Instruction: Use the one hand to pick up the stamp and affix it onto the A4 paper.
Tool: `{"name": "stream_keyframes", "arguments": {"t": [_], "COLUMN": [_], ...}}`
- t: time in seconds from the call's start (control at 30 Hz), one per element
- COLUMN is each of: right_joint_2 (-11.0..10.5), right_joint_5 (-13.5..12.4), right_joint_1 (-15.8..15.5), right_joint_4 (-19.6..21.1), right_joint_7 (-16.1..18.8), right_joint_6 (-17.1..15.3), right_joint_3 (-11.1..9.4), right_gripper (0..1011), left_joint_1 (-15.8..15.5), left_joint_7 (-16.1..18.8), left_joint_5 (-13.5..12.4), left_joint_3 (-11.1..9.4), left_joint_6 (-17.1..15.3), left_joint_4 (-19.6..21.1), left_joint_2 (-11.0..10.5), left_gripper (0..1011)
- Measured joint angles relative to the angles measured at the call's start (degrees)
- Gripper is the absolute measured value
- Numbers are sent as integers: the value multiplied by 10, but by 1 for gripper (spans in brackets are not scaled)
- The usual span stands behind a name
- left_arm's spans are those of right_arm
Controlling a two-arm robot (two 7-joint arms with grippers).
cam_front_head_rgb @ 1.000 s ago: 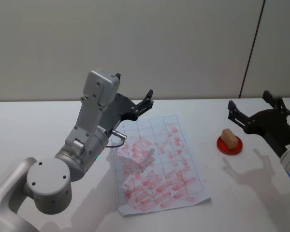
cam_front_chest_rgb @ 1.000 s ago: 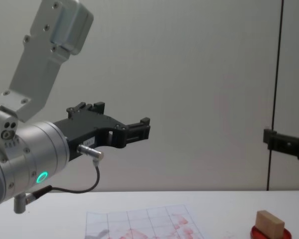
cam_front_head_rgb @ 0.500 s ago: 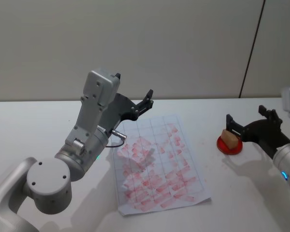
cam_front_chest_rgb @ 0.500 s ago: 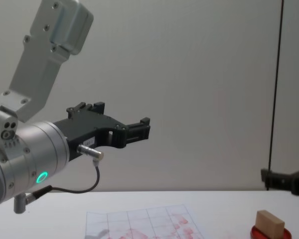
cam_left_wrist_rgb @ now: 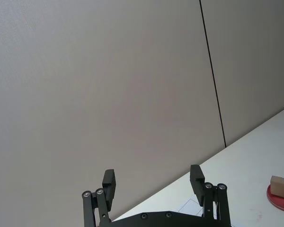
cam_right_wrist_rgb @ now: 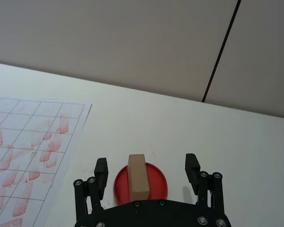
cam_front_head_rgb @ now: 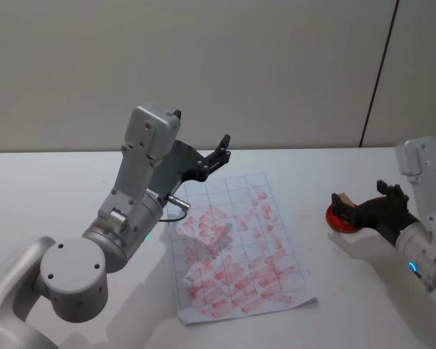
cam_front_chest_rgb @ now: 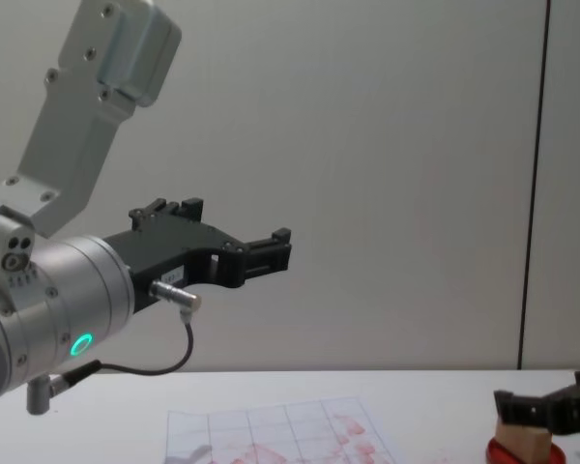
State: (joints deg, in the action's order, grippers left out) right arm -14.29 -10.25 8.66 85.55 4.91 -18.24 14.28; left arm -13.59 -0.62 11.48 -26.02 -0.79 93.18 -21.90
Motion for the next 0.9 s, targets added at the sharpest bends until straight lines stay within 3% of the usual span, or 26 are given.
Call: {"name": "stream_keyframes", "arguments": {"t": [0.17, 0.27, 0.57, 0.6, 0.9], "right_joint_2": [5, 7, 15, 16, 21], "right_joint_5": [4, 6, 9, 9, 11], "right_joint_1": [6, 10, 19, 21, 26], "right_joint_4": [-15, -24, -49, -53, -69], "right_joint_7": [1, 1, 4, 5, 11], "right_joint_6": [-9, -13, -15, -14, -5], "right_joint_3": [2, 3, 5, 5, 8], "right_gripper": [1001, 950, 728, 662, 405], "left_joint_1": [0, 0, 0, 0, 0], "left_joint_7": [0, 0, 0, 0, 0], "left_joint_5": [0, 0, 0, 0, 0], "left_joint_3": [0, 0, 0, 0, 0], "left_joint_6": [0, 0, 0, 0, 0], "left_joint_4": [0, 0, 0, 0, 0], "left_joint_2": [0, 0, 0, 0, 0], "left_gripper": [1002, 1001, 1001, 1001, 1001]}}
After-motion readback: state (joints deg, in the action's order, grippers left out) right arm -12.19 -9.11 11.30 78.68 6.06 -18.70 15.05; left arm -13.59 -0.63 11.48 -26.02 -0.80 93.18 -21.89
